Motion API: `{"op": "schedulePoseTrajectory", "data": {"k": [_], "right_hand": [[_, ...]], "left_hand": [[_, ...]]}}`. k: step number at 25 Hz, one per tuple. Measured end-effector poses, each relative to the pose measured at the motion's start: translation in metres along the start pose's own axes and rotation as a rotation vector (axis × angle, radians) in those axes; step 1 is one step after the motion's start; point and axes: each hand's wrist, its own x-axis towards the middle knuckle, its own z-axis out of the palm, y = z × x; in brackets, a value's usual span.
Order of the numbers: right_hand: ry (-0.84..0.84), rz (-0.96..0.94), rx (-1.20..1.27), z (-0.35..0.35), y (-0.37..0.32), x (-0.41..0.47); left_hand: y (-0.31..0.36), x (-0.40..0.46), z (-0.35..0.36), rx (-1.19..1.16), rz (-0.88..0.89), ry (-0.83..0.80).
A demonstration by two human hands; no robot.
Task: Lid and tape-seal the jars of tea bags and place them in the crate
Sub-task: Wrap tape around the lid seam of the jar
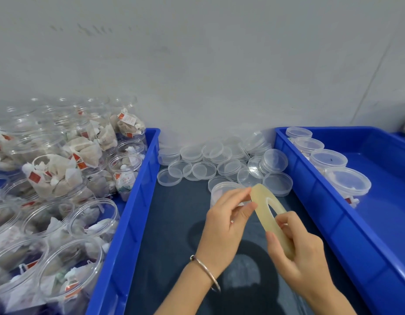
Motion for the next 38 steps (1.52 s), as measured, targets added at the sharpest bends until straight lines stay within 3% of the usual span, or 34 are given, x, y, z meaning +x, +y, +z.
{"op": "schedulePoseTrajectory", "data": {"k": [6, 12, 15, 20, 22, 25, 29, 31, 34, 38], "right_hand": [[-0.044, -0.130, -0.031, -0.008, -0.001, -0.003], [-0.084, -0.145, -0.069, -0.008, -0.002, -0.004], [-0.065, -0.030, -0.073, -0.009, -0.004, 0.002], [-0.094, -0.035, -0.140, -0.009, -0.011, 0.006], [-0.107, -0.025, -0.136, -0.011, -0.012, 0.005], [-0.109, -0.027, -0.172, -0.011, -0.013, 0.003], [-0.086, 0.129, -0.271, -0.015, -0.006, 0.017], [-0.140, 0.156, -0.401, -0.020, 0.001, 0.023], [-0.212, -0.058, -0.590, -0.014, 0.007, 0.021], [-0.333, -0.107, -0.758, -0.005, 0.012, 0.025]], "left_hand": [[-0.001, 0.009, -0.009, -0.194, -0.078, 0.149], [0.010, 0.006, -0.013, 0.064, -0.004, 0.070], [0.015, 0.002, -0.013, 0.072, 0.011, 0.049], [0.015, 0.001, -0.017, -0.206, -0.081, 0.045], [0.017, 0.002, -0.018, -0.197, -0.079, 0.034], [0.020, 0.004, -0.016, -0.058, -0.003, 0.159], [0.014, 0.003, -0.024, -0.047, 0.120, 0.222], [-0.002, -0.005, -0.026, -0.080, 0.041, 0.286], [-0.037, -0.020, -0.025, -0.159, -0.110, 0.444], [-0.066, -0.023, -0.020, -0.257, -0.183, 0.503]]}}
